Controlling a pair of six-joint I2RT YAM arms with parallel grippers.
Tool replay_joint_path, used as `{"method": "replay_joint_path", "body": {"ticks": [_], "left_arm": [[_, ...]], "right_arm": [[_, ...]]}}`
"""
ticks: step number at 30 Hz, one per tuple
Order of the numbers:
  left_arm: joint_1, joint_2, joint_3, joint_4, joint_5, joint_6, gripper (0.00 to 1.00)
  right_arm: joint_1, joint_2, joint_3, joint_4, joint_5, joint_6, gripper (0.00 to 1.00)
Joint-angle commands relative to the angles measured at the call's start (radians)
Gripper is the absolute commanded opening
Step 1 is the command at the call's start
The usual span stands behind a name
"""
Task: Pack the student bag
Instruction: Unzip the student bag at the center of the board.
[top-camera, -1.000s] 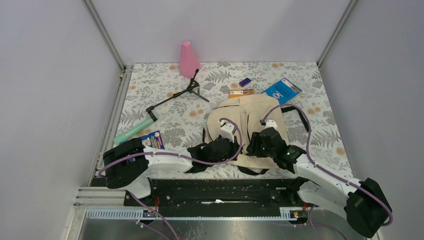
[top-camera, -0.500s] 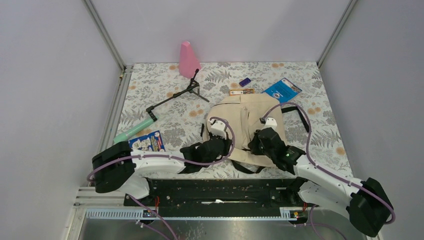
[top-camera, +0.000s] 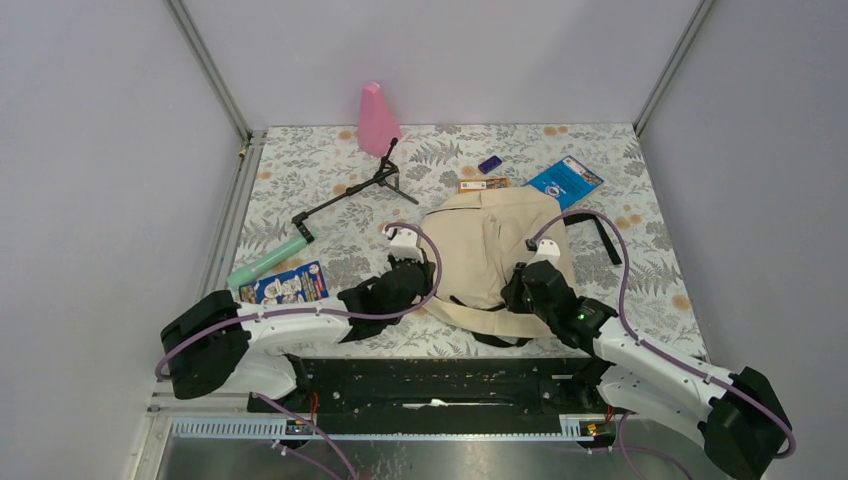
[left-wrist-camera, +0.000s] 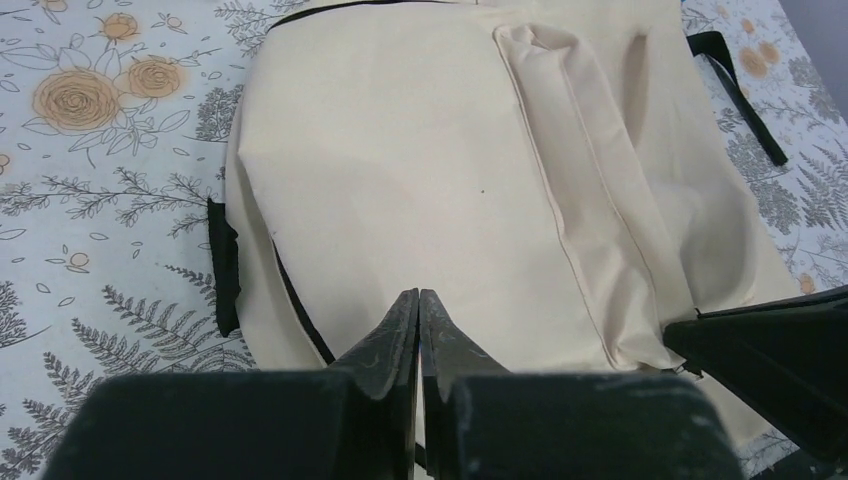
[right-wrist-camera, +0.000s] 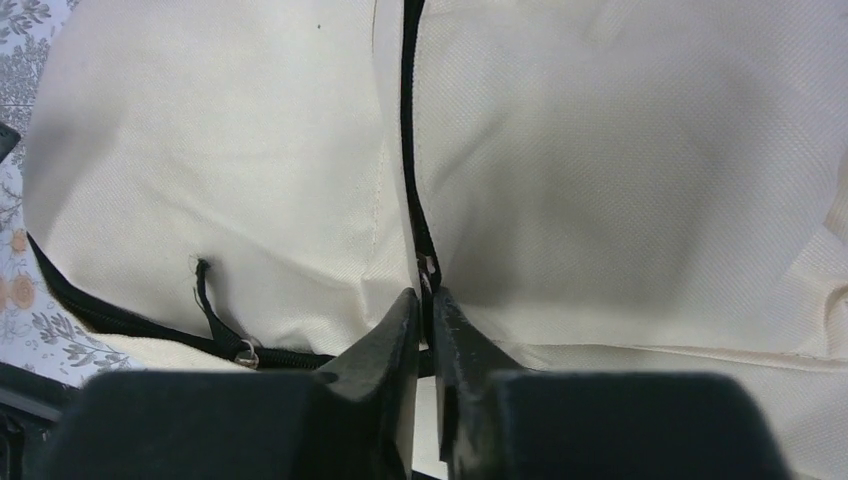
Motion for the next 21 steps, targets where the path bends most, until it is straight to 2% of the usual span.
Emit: {"method": "replay_joint_path", "body": {"ticks": [1, 4, 6, 8, 10, 16, 19, 21], "left_arm": [[0.014, -0.049, -0.003, 0.093, 0.129, 0.053, 0.00], [0.013, -0.030, 0.033, 0.050, 0.240, 0.073, 0.14], [0.013, -0.030, 0.032, 0.008, 0.261, 0.022, 0.30], [0.013, -0.050, 0.008, -0.036, 0.250, -0.060, 0.49], [0.013, -0.082, -0.018, -0.079, 0.226, -0.151, 0.59], [0.013, -0.167, -0.075, -0.174, 0.177, -0.311, 0.74], [0.019, -0.143, -0.097, -0.167, 0.188, -0.364, 0.83], [0.045, -0.107, -0.112, -0.138, 0.240, -0.398, 0.85]], "right_arm": [[0.006, -0.038, 0.001, 0.014, 0.026, -0.004, 0.27], [0.005, -0.061, 0.012, 0.010, -0.008, -0.035, 0.53], [0.005, -0.072, 0.029, -0.004, -0.034, -0.063, 0.61], [0.005, -0.080, 0.044, -0.012, -0.061, -0.094, 0.64], [0.005, -0.084, 0.048, 0.000, -0.107, -0.129, 0.65], [0.011, 0.011, 0.070, 0.098, -0.309, -0.169, 0.66], [0.018, 0.096, 0.092, 0.150, -0.337, -0.148, 0.65], [0.020, 0.142, 0.098, 0.192, -0.358, -0.126, 0.64]]}}
